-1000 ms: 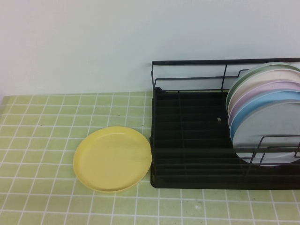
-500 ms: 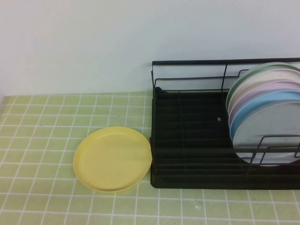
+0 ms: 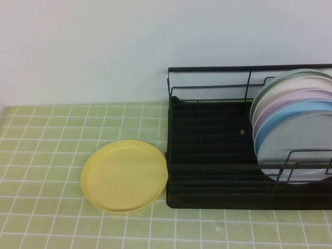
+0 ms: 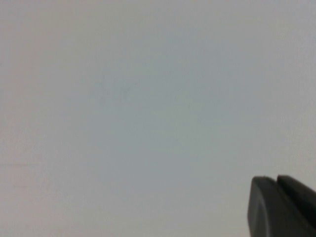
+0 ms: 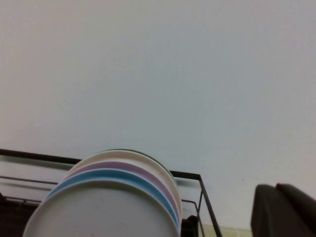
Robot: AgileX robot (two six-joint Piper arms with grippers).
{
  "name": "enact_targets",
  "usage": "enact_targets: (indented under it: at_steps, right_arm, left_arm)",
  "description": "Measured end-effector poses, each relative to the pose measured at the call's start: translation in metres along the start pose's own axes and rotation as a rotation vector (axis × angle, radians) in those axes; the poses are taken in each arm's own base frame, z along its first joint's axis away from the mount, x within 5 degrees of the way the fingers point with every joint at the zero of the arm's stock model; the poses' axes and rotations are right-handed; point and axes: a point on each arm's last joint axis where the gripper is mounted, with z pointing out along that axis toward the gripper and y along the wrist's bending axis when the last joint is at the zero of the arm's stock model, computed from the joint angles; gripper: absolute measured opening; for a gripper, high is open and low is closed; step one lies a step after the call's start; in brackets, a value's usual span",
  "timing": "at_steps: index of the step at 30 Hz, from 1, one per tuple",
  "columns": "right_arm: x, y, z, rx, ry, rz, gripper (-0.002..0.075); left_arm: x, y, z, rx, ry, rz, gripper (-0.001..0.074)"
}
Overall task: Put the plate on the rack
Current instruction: 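Reach the gripper toward the yellow plate on the table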
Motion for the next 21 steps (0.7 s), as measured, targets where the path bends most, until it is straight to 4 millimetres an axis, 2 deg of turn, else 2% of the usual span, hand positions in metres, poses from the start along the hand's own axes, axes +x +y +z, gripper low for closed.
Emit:
enact_targets:
  at_steps: [4,7,13,17,21]
  right_arm:
    - [-0.022,-0.004,-0.004,0.005,0.045,-0.055,-0.0001]
    - [-0.031,-0.005,-0.007,0.006,0.093,-0.056,-0.0001]
    - [-0.013,-0.005,-0.013,-0.008,0.356,-0.053,-0.0001]
    - [-0.013,-0.005,-0.013,-0.008,0.352,-0.053,-0.0001]
    - [-0.011,-0.005,-0.013,-0.009,0.359,-0.053,-0.0001]
  left_arm:
    - [-0.024,-0.005,0.002,0.02,0.108,-0.029,0.0]
    - [-0.024,-0.005,0.001,0.022,0.131,-0.024,0.0]
    - [-0.006,-0.005,0.0,0.018,0.24,-0.105,0.0]
    - [-0.008,-0.011,0.005,0.036,0.405,-0.181,0.0]
    - [-0.015,-0.017,0.025,0.054,0.626,-0.211,0.0]
